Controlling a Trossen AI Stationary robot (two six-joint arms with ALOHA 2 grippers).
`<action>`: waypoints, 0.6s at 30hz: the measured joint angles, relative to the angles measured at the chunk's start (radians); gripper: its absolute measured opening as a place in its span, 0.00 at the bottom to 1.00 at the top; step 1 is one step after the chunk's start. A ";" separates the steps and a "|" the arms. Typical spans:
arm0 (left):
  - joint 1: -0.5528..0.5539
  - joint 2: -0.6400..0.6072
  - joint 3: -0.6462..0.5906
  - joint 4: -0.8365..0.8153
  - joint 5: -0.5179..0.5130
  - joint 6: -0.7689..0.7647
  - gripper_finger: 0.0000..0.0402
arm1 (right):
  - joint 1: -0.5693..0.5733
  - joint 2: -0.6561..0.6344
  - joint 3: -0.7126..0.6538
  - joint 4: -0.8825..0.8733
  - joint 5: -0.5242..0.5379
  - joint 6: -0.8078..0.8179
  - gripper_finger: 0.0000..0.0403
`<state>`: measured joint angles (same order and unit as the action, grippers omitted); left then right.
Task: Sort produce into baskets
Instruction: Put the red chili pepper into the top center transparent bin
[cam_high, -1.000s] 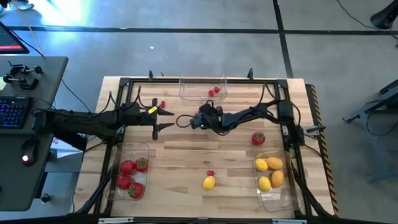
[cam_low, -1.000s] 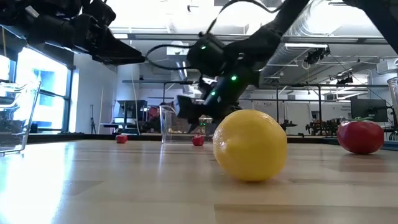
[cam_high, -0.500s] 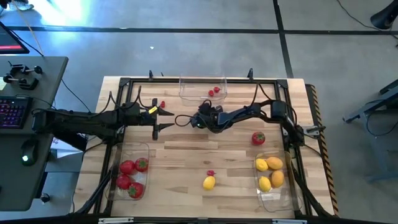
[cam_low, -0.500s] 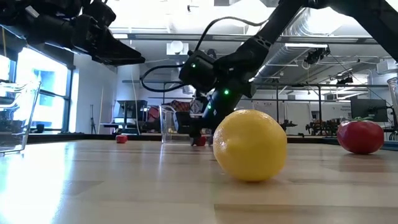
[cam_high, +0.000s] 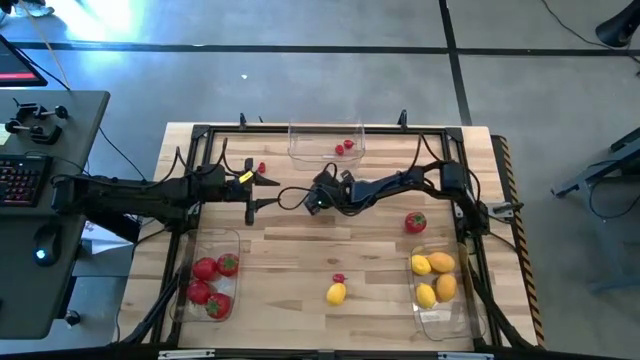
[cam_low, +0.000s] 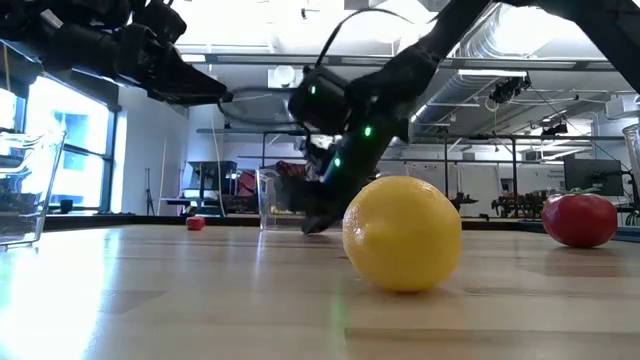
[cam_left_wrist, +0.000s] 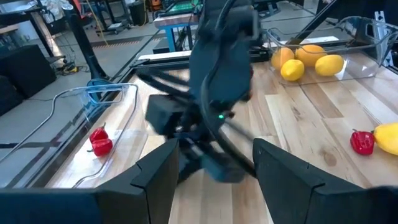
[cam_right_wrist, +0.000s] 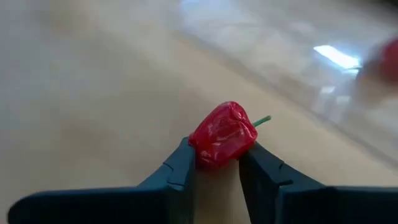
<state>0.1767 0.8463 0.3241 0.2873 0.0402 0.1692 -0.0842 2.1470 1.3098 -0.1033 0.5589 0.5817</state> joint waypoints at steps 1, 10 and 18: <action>0.000 0.000 0.000 0.000 0.000 0.000 0.47 | 0.005 -0.014 0.000 0.000 -0.025 -0.011 0.19; 0.000 0.000 0.000 -0.020 0.000 0.000 0.47 | 0.031 -0.180 0.000 -0.076 -0.048 -0.112 0.20; 0.000 0.000 0.000 -0.022 0.000 0.000 0.47 | -0.104 -0.313 0.001 -0.101 -0.083 -0.186 0.19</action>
<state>0.1768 0.8463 0.3244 0.2657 0.0399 0.1692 -0.1878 1.8336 1.3113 -0.2041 0.4760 0.3955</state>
